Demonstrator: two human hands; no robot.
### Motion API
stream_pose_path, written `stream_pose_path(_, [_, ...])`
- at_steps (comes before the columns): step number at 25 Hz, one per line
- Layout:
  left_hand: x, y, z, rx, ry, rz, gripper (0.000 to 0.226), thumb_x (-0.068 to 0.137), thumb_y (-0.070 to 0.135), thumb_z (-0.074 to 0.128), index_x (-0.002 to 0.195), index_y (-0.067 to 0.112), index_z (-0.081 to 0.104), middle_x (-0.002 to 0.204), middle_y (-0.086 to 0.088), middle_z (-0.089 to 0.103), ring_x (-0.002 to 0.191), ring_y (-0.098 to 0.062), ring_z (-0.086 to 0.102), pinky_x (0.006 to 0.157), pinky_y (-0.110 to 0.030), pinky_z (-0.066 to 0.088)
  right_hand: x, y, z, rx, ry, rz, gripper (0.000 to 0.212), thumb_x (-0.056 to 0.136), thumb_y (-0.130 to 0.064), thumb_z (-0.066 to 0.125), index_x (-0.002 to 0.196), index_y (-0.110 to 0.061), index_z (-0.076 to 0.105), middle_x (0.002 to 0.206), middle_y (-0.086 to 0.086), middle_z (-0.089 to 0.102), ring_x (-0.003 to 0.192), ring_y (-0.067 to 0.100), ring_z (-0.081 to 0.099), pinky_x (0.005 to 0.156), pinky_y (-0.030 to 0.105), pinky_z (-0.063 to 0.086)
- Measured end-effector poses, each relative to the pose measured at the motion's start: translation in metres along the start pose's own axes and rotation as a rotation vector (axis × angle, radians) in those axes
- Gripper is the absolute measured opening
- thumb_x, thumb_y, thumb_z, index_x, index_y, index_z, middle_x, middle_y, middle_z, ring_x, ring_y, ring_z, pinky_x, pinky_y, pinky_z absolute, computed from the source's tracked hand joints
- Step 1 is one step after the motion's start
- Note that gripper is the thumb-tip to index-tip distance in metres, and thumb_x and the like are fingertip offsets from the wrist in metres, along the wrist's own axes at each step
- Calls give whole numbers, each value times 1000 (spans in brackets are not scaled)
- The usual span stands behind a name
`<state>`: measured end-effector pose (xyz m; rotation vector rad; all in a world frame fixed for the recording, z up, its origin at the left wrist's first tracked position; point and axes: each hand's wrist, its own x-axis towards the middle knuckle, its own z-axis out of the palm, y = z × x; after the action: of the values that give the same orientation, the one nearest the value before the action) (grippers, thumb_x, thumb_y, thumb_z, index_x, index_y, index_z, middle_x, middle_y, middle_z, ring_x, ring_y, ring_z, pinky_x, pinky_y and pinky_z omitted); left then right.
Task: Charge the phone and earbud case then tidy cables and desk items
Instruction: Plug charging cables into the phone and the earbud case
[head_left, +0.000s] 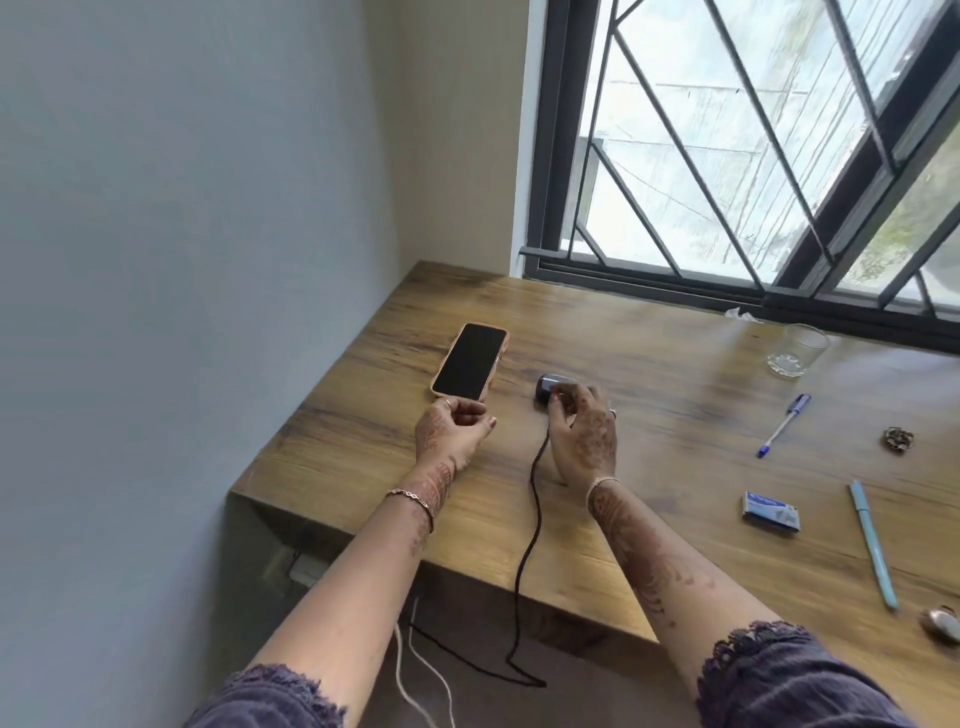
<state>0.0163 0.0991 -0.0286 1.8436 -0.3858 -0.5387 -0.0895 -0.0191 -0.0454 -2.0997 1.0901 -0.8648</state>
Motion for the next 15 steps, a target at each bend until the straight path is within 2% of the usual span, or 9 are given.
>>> stream_pose_path(4, [-20,-14,-49,-41,-6,17,14,73,12,77,79,19,67,81,-3,71,77,-16,66,86,-41,57,-42,-39,13,40,22,-47,16,91,-18,58,103,-17,69,109,3,61,99,20,58,89,23,38])
stream_pose_path(7, [-42,-38,-91,-82,-13,30,13,73,13,77,73,21,67,78,-3,71,77,-17,66,84,-42,57,-81,-68,27,108,13,-24,14,90,-17,58,96,-19,70,104,-1,60,90,16,61,82,26,47])
stream_pose_path(12, [-84,-91,-160,-20,-25,-25,8,73,19,76,72,21,69,79,-3,73,75,-19,67,80,-36,57,-175,-107,63,181,-21,88,11,89,-17,60,93,-16,70,96,2,67,83,11,59,70,10,37])
stream_pose_path(15, [-104,-124,-193,-20,-46,-97,10,75,14,73,73,21,67,78,-7,70,72,-20,62,75,-36,53,-229,-124,83,196,-40,117,10,88,-16,61,91,-18,70,91,1,69,84,13,61,74,12,37])
